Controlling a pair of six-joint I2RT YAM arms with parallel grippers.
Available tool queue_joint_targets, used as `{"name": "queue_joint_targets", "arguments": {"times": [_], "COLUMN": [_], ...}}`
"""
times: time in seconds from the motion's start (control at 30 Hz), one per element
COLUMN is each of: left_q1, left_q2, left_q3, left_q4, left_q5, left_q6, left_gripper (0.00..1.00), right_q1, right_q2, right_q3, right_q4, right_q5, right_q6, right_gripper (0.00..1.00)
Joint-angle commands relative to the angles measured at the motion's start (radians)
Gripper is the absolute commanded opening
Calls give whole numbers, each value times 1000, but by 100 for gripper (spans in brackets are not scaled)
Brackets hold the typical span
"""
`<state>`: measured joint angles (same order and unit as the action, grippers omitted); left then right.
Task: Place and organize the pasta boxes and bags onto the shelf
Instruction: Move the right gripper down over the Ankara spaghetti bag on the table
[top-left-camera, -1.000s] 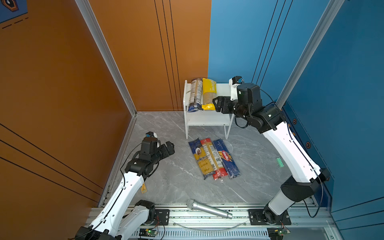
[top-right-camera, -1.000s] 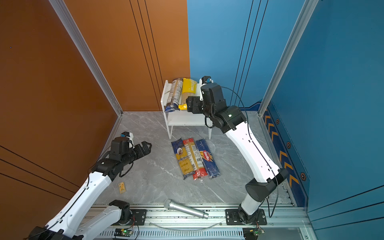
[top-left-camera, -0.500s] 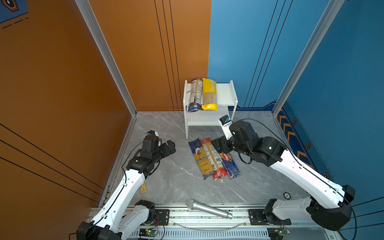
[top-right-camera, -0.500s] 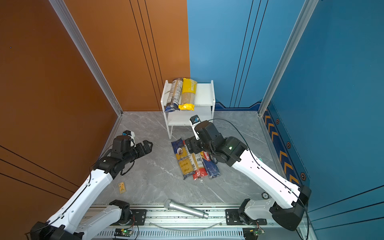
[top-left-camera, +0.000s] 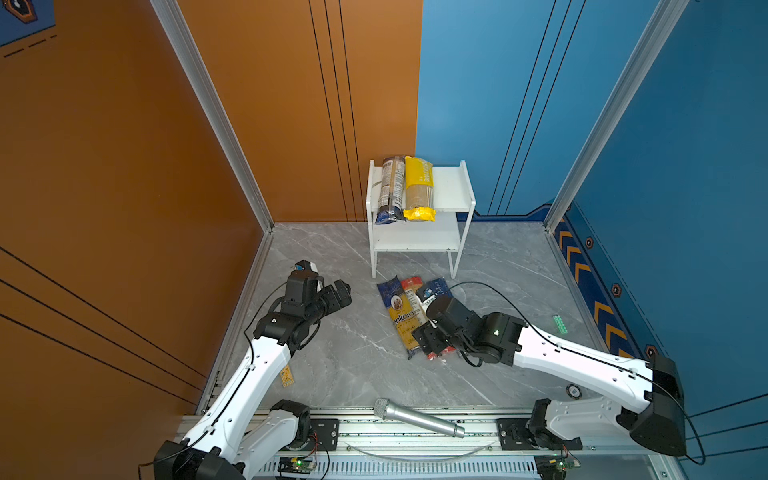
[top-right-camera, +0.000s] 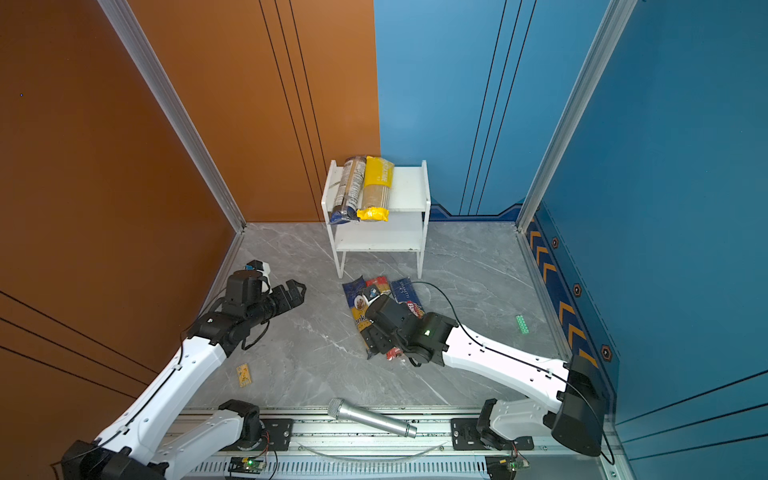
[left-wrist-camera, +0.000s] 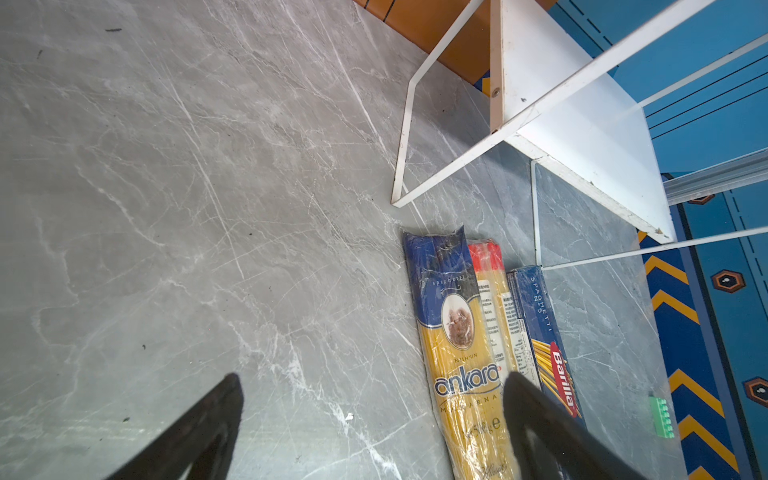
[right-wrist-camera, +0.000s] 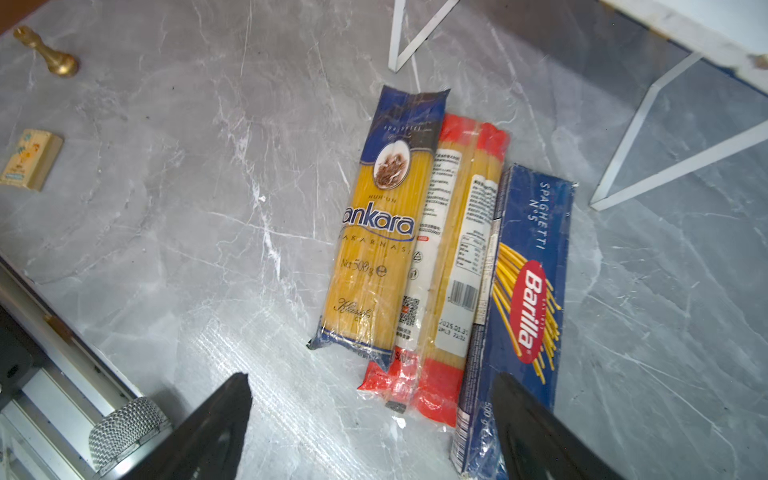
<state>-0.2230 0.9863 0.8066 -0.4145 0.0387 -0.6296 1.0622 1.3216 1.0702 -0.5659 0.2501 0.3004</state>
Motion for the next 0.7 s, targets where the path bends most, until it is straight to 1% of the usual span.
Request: {"name": "queue_joint_targets", "arguments": {"times": [0.0,0.13,0.33,0.5,0.67], "left_q1": [-1,-6,-10,-12,-14], "left_q2": [13,20,26,28,28], "left_q3": [13,8,4,3,-3], "left_q4": [2,4,9,11,12], "left_q5": [20,20,19,19,19], "left_q6": [-5,-10,-15,-19,-22], "left_gripper": [98,98,98,98,98], "right_q1": [21,30,25,19,9], "right_q2": [47,98,164,216,241], "right_q3": [-16,-27,-47,-59,-70], "right_q4": [61,97,137,171,191], "right_q5": [19,-20,-46,-84,-89], "right_q6": [44,51,44,34,44], "right_gripper": [89,90,91,90,90]}}
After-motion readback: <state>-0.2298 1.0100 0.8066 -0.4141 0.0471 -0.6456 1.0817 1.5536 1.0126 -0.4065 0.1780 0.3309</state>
